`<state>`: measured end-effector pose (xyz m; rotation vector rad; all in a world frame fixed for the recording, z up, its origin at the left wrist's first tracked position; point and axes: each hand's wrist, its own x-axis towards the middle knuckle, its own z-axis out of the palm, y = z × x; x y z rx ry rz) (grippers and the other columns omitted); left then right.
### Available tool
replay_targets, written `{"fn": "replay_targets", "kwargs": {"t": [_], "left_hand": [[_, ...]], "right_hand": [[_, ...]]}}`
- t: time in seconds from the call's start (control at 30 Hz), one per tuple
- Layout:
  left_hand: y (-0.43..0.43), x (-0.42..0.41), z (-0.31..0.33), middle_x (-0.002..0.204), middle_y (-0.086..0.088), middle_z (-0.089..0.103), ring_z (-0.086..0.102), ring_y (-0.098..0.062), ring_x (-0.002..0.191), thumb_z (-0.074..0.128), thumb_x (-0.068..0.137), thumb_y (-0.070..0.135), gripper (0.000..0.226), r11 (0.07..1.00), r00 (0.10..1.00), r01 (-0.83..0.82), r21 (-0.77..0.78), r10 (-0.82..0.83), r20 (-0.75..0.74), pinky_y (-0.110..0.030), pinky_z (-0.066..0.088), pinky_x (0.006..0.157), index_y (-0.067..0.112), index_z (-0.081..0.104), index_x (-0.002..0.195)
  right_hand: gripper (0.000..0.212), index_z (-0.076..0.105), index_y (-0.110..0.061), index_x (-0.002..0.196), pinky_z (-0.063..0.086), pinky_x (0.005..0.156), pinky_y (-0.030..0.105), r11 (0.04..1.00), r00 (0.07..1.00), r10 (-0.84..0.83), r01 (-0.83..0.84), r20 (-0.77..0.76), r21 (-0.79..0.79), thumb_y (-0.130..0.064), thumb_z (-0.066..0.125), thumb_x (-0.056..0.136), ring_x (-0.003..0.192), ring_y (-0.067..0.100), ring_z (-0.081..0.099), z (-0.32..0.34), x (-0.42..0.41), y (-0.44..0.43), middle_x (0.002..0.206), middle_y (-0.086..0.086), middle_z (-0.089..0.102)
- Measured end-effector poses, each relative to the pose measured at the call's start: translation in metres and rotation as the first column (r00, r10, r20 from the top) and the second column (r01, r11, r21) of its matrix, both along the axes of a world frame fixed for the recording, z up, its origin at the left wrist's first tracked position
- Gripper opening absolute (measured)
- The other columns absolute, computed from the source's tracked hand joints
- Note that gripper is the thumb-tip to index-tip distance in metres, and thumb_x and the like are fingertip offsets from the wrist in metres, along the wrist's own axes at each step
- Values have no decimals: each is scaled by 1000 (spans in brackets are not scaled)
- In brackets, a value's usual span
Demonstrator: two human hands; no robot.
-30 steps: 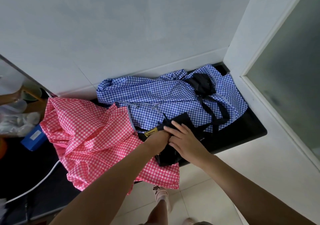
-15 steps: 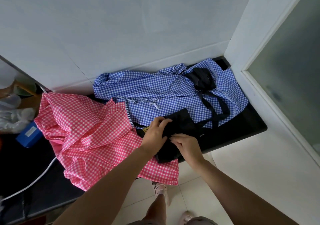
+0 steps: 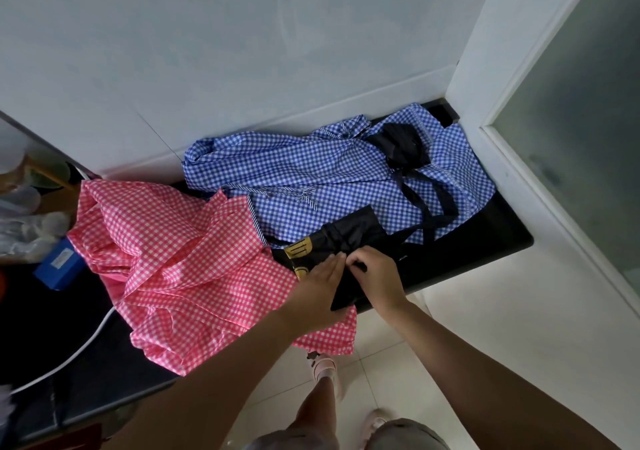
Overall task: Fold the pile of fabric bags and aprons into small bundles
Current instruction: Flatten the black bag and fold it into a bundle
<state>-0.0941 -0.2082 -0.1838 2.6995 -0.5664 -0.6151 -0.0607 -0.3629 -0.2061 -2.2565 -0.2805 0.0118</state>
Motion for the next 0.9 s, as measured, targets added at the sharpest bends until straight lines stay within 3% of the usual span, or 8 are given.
{"fn": "replay_targets", "kwargs": {"t": [0.13,0.27,0.33,0.5,0.6,0.67,0.73,0.9], "left_hand": [[1,8,6,161,1,4,2,-10,147,52,94,31,77,998,998,-35,-53,31,-62,-21,9,115,13,5,153],[8,23,17,160,0,11,9,-11,147,47,98,26,61,998,990,8,-63,-17,-138,-24,13,116,13,21,152],[9,27,20,160,0,11,10,-12,147,41,101,25,54,998,985,41,-56,-50,-162,-27,14,117,14,23,151],[20,23,18,156,-2,25,29,-14,142,39,102,20,46,976,974,-38,-212,-11,-225,-23,22,114,16,32,148],[30,19,16,142,-8,48,63,4,76,42,101,16,43,954,970,-120,-273,54,-238,-7,44,69,17,40,144],[32,20,18,106,-1,65,53,5,54,47,98,12,40,938,960,-182,-295,105,-258,-7,38,53,14,50,137],[31,24,23,83,5,61,53,1,61,58,93,18,31,925,953,-217,-312,132,-272,-8,37,53,9,59,122],[29,50,24,82,3,54,53,-12,76,52,97,33,24,913,937,-311,-263,248,-247,-20,34,62,10,57,98]], "right_hand": [[14,70,-4,98,41,81,7,993,992,110,-106,68,-59,-6,59,89,86,15,66,-2,-13,-7,96,5,69],[48,53,-7,133,19,118,27,951,963,270,-263,19,-164,-23,35,91,133,10,42,-13,-36,-26,138,-1,51],[52,40,-11,142,8,121,36,913,939,343,-325,33,-248,-20,44,90,139,8,32,-19,-40,-36,144,-5,44],[53,54,-12,128,29,110,35,877,923,360,-285,135,-386,-13,75,79,116,19,60,-15,-26,-36,119,3,65],[48,66,-11,113,44,102,38,820,881,442,-321,169,-473,-6,81,68,101,20,66,-7,-7,-36,105,3,71],[32,67,-12,113,50,94,33,794,875,481,-415,43,-445,-10,71,81,100,20,64,8,6,-36,106,3,69],[23,66,-14,113,48,84,29,767,852,489,-522,-187,-373,-20,57,93,95,19,62,28,25,-34,104,3,68],[17,65,-21,94,45,78,30,713,673,478,-673,-565,-198,-30,50,98,86,14,60,63,80,-21,94,-1,65]]}}
